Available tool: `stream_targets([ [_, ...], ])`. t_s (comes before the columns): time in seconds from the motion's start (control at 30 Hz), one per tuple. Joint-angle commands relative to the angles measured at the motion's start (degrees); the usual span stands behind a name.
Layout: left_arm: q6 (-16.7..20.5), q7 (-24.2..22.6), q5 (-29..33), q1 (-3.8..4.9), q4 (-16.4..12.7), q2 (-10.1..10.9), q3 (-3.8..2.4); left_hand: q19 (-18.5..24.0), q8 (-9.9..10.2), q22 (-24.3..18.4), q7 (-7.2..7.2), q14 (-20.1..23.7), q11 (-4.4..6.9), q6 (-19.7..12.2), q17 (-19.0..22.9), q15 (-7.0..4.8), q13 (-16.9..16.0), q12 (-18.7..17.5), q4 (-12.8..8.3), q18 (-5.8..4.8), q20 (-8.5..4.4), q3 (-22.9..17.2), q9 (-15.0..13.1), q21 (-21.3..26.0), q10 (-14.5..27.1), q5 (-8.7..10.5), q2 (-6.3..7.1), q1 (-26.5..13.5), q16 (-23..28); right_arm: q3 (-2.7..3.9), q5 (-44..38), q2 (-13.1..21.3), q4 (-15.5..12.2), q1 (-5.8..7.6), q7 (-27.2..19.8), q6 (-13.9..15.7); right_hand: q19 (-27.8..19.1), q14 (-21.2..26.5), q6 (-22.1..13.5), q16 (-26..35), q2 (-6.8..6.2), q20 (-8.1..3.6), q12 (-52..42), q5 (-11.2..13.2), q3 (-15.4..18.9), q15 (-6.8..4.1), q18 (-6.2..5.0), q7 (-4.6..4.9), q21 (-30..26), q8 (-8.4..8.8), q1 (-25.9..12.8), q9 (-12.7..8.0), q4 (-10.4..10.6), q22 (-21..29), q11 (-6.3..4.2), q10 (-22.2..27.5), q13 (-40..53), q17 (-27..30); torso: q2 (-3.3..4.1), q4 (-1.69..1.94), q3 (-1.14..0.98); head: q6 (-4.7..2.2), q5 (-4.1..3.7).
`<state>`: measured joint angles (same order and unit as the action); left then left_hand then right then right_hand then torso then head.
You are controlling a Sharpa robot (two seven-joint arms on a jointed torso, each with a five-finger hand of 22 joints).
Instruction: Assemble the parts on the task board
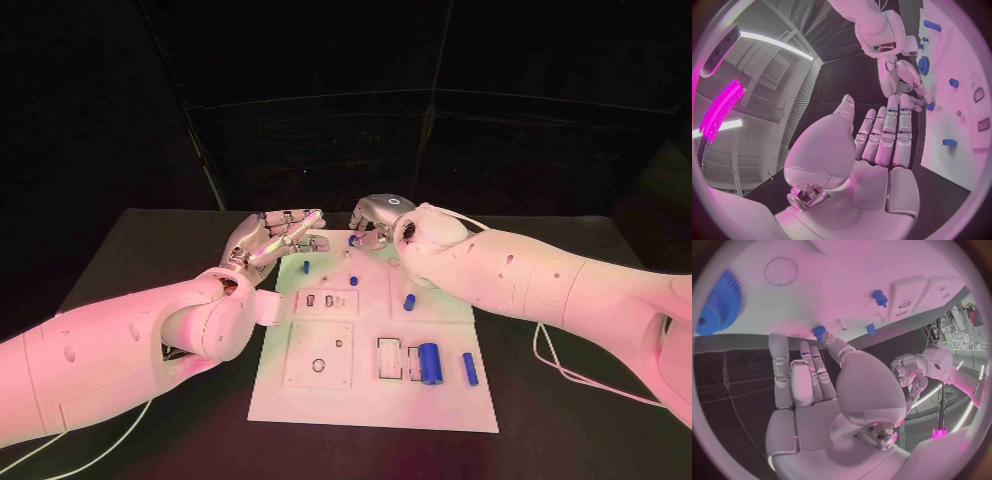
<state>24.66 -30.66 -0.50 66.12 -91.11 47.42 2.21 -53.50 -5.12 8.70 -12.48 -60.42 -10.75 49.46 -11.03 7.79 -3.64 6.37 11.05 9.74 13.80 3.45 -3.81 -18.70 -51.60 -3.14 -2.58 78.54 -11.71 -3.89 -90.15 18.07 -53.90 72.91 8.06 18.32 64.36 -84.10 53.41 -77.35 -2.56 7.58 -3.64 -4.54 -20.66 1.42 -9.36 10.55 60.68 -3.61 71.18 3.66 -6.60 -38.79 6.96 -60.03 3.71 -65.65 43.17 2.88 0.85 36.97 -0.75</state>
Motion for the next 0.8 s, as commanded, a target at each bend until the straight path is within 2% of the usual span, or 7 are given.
stream_targets([
  [0.03,-0.63,-0.28,-0.36,0.14,-0.17,-0.07,-0.06,-0.33,0.3,0.01,-0.55,-0.43,-0.03,0.34,-0.09,-0.09,0.06,-0.28,-0.35,0.73,-0.01,0.03,0.07,-0.22,-0.26,-0.31,-0.19,0.24,0.26,0.03,-0.18,-0.01,-0.04,0.14,0.11,1.82,-0.63,-0.94,-0.79,0.39,-0.38,0.05,-0.4,-0.21,0.24,0.48,-0.24,0.07,-0.53,0.09,0.37,0.11,0.36,0.68,0.11,0.89,0.02,0.72,0.01,0.06,0.02,0.08,-0.09],
  [0.23,-0.6,-0.31,-0.36,0.16,-0.26,0.06,-0.06,-0.33,0.32,0.0,-0.54,-0.41,-0.03,0.34,-0.1,-0.08,0.06,-0.3,-0.37,0.73,-0.01,0.03,0.07,-0.21,-0.24,-0.31,-0.2,0.24,0.28,0.03,0.02,1.28,-1.5,0.14,-0.08,3.52,-0.69,-0.89,-1.14,0.42,-0.48,0.14,-0.79,-0.47,0.51,0.5,-0.27,0.06,-0.59,0.03,0.83,0.16,0.51,0.75,0.09,1.14,0.1,0.84,-0.04,-0.15,-0.04,-0.1,0.06],
  [0.37,-0.67,-0.32,-0.36,0.16,-0.37,0.27,-0.06,-0.33,0.32,0.0,-0.54,-0.41,-0.03,0.34,-0.1,-0.08,0.06,-0.3,-0.37,0.73,-0.01,0.03,0.07,-0.21,-0.24,-0.31,-0.2,0.24,0.28,0.04,0.97,4.55,-5.15,0.15,0.0,5.09,-0.14,-1.17,-0.02,0.02,-0.32,0.03,-2.34,-1.4,0.59,0.28,-0.2,-0.03,-0.09,-0.4,1.4,0.46,0.98,0.16,-0.18,-0.46,0.42,0.37,-0.14,-0.24,-0.06,-0.26,0.07],
  [0.5,-0.78,-0.34,-0.36,0.16,-0.38,0.69,-0.05,-0.33,0.33,-0.01,-0.53,-0.39,-0.03,0.35,-0.11,-0.07,0.07,-0.32,-0.38,0.73,-0.01,0.03,0.07,-0.2,-0.24,-0.31,-0.22,0.25,0.31,0.04,4.68,10.29,-11.13,0.24,0.29,5.97,1.52,-1.59,1.71,-0.8,-0.58,-0.42,-5.65,-2.51,0.43,-0.34,0.18,-0.06,1.66,-0.89,1.7,0.73,1.6,-2.23,-1.05,-5.81,1.53,-0.87,-0.38,-0.68,-0.09,-0.42,0.2],
  [0.57,-0.81,-0.35,-0.36,0.16,-0.28,0.89,-0.05,-0.33,0.33,-0.01,-0.53,-0.39,-0.03,0.35,-0.11,-0.07,0.07,-0.32,-0.38,0.73,-0.01,0.03,0.07,-0.2,-0.24,-0.31,-0.22,0.25,0.31,0.13,7.82,13.2,-13.9,0.41,0.29,5.28,2.6,-1.94,1.79,-1.59,-1.44,-0.84,-8.26,-3.12,1.11,-0.95,0.46,-0.54,2.84,-0.81,1.42,0.7,1.9,-3.95,-1.91,-9.98,2.86,-2.15,-0.5,-0.98,-0.16,-0.48,0.32],
  [0.67,-0.86,-0.37,-0.36,0.16,-0.05,1.09,-0.05,-0.33,0.34,-0.01,-0.52,-0.39,-0.03,0.36,-0.11,-0.07,0.06,-0.33,-0.39,0.72,-0.01,0.03,0.07,-0.2,-0.24,-0.31,-0.23,0.25,0.32,0.82,11.83,16.83,-17.05,0.57,0.24,3.45,4.11,-2.46,0.8,-2.89,-3.99,-1.97,-13.69,-5.79,4.53,-2.1,0.9,-1.68,4.41,-0.39,-0.71,0.51,3.62,-6.16,-3.22,-15.38,6.64,-4.24,-0.6,-1.27,-0.23,-0.62,0.32],
  [0.8,-0.92,-0.38,-0.36,0.16,0.19,1.13,-0.04,-0.33,0.34,-0.01,-0.52,-0.39,-0.03,0.36,-0.11,-0.07,0.06,-0.33,-0.39,0.72,-0.01,0.03,0.07,-0.2,-0.24,-0.31,-0.23,0.25,0.32,1.22,14.16,19.75,-19.15,0.66,0.54,1.05,5.57,-3.13,-0.68,-4.92,-4.98,-2.63,-22.41,-6.44,9.25,-2.52,1.41,-1.95,5.98,-0.45,-2.07,0.47,6.16,-8.47,-3.6,-15.68,14.27,-7.7,-0.69,-1.4,-0.35,-0.74,0.33],
])
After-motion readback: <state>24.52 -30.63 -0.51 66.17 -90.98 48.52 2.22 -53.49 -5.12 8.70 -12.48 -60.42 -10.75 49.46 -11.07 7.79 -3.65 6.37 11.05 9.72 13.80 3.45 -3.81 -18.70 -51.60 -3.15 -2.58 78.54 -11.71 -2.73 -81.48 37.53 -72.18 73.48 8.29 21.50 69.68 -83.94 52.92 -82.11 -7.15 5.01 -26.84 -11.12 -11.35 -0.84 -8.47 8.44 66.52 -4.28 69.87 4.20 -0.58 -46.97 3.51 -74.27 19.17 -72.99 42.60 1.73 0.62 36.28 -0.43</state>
